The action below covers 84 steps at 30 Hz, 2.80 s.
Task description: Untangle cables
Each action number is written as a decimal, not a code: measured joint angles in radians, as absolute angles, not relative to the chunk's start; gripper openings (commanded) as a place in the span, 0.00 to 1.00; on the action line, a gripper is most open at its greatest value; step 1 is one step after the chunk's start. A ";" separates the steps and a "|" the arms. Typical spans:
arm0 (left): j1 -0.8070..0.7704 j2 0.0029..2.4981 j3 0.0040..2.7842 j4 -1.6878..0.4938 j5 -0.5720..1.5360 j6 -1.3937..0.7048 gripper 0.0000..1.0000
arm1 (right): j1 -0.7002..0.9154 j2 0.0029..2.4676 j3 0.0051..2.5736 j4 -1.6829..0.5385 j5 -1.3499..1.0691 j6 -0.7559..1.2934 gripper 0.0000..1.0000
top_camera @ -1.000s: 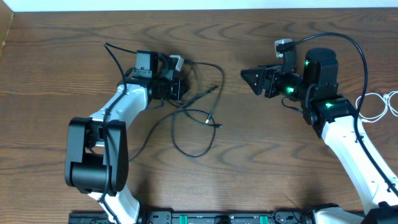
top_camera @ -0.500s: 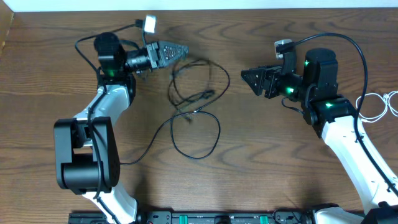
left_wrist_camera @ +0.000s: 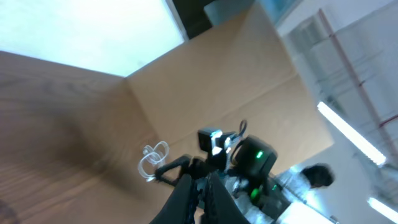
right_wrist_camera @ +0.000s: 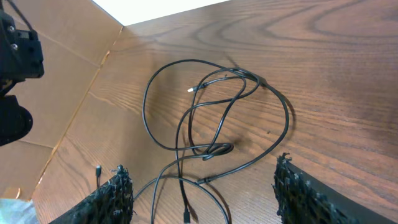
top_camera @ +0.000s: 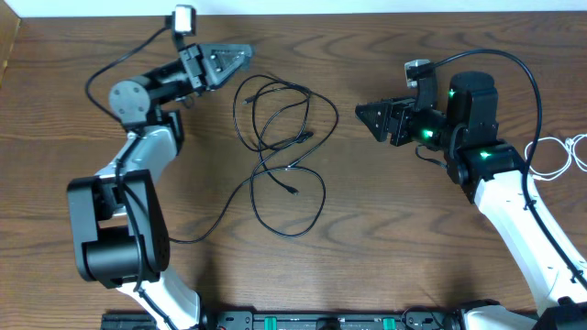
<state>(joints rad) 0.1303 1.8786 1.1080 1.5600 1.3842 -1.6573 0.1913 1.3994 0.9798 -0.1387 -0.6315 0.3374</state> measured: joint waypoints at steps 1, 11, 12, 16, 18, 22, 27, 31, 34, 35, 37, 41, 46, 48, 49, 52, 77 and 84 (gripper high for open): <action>0.143 1.879 1.108 1.560 1.403 -1.639 0.08 | 0.191 1.400 0.980 -0.139 -0.632 0.337 0.71; 0.254 1.879 1.108 1.547 1.508 -1.559 0.08 | 0.191 1.399 0.980 -0.147 -0.632 0.353 0.79; 0.262 1.879 1.108 1.527 1.499 -1.567 0.08 | 0.191 1.400 0.980 -0.146 -0.632 0.354 0.79; 0.273 1.879 1.108 1.351 1.406 -1.629 0.08 | 0.191 1.399 0.980 -0.145 -0.631 0.358 0.79; 0.273 1.879 1.108 1.273 1.359 -1.656 0.08 | 0.191 1.399 0.980 -0.145 -0.632 0.360 0.79; 0.272 1.880 1.110 0.974 1.248 -1.594 0.08 | 0.191 1.400 0.980 -0.144 -0.632 0.360 0.80; 0.272 1.878 1.115 0.408 1.093 -1.249 0.08 | 0.191 1.400 0.980 -0.144 -0.630 0.366 0.91; 0.272 1.878 1.111 0.049 1.003 -0.835 0.28 | 0.191 1.400 0.980 -0.149 -0.631 0.370 0.99; 0.272 1.878 1.110 -0.092 0.971 -0.580 0.35 | 0.191 1.402 0.980 -0.149 -0.632 0.398 0.99; 0.272 1.878 1.109 -0.121 0.957 -0.515 0.36 | 0.191 1.407 0.980 -0.147 -0.632 0.411 0.99; 0.272 1.878 1.110 -0.160 0.912 -0.409 0.37 | 0.191 1.433 0.980 -0.139 -0.632 0.449 0.99; 0.272 1.878 1.110 -0.179 0.822 -0.305 0.41 | 0.191 1.539 0.980 -0.063 -0.657 0.521 0.99; 0.272 1.878 1.110 -0.211 0.680 -0.242 0.42 | 0.212 1.718 0.979 0.257 -0.754 0.666 0.99; 0.272 1.877 1.110 -0.242 0.632 -0.219 0.42 | 0.227 1.769 0.979 0.351 -0.774 0.725 0.99; 0.272 1.876 1.110 -0.263 0.607 -0.205 0.42 | 0.237 1.794 0.980 0.393 -0.781 0.760 0.99; 0.272 1.869 1.110 -0.314 0.539 -0.170 0.42 | 0.269 1.864 0.981 0.485 -0.790 0.838 0.99; 0.272 1.856 1.110 -0.360 0.412 -0.077 0.43 | 0.493 2.149 1.078 0.768 -0.436 1.069 0.99; 0.272 1.856 1.110 -0.361 0.413 -0.077 0.43 | 0.537 2.149 1.086 0.768 -0.266 1.069 0.95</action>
